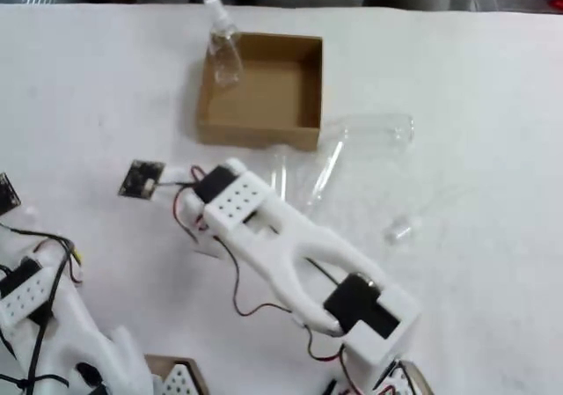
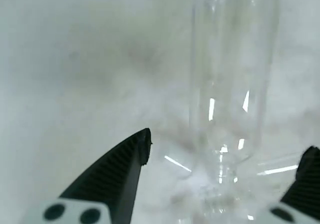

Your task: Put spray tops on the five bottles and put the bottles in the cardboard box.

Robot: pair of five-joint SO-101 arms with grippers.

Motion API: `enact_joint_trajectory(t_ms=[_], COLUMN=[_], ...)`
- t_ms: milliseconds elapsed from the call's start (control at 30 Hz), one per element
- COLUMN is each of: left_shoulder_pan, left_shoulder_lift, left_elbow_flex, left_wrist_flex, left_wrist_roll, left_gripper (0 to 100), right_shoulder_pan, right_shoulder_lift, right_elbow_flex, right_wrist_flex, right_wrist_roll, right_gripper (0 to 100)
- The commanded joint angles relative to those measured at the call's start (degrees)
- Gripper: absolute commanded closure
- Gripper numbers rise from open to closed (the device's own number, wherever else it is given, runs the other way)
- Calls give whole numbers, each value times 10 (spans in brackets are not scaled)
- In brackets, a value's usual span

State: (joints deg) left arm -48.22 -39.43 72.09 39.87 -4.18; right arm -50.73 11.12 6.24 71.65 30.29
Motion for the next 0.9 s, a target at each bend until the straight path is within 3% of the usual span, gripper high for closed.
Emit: enact_joint_trajectory(t_ms=[0, 233, 467, 533, 600, 867], left_shoulder_pan=[-1, 0, 41, 54, 68, 159], left_shoulder_lift=[-12, -15, -17, -17, -17, -16], left_elbow_flex=[1, 0, -16, -38, -72, -217], left_wrist_flex=[-11, -10, -21, -22, -7, 91], left_wrist_roll=[6, 4, 1, -28, -70, -261], left_gripper=[891, 891, 889, 889, 890, 890], right_shoulder_pan=[6, 77, 207, 247, 292, 516], right_shoulder_lift=[-69, -236, -364, -395, -429, -588], right_elbow_flex=[-12, -1, 126, 171, 219, 389], right_wrist_flex=[29, 131, 158, 157, 156, 105], right_wrist_roll=[7, -18, -36, -36, -36, -35], right_gripper=[590, 617, 936, 988, 954, 981])
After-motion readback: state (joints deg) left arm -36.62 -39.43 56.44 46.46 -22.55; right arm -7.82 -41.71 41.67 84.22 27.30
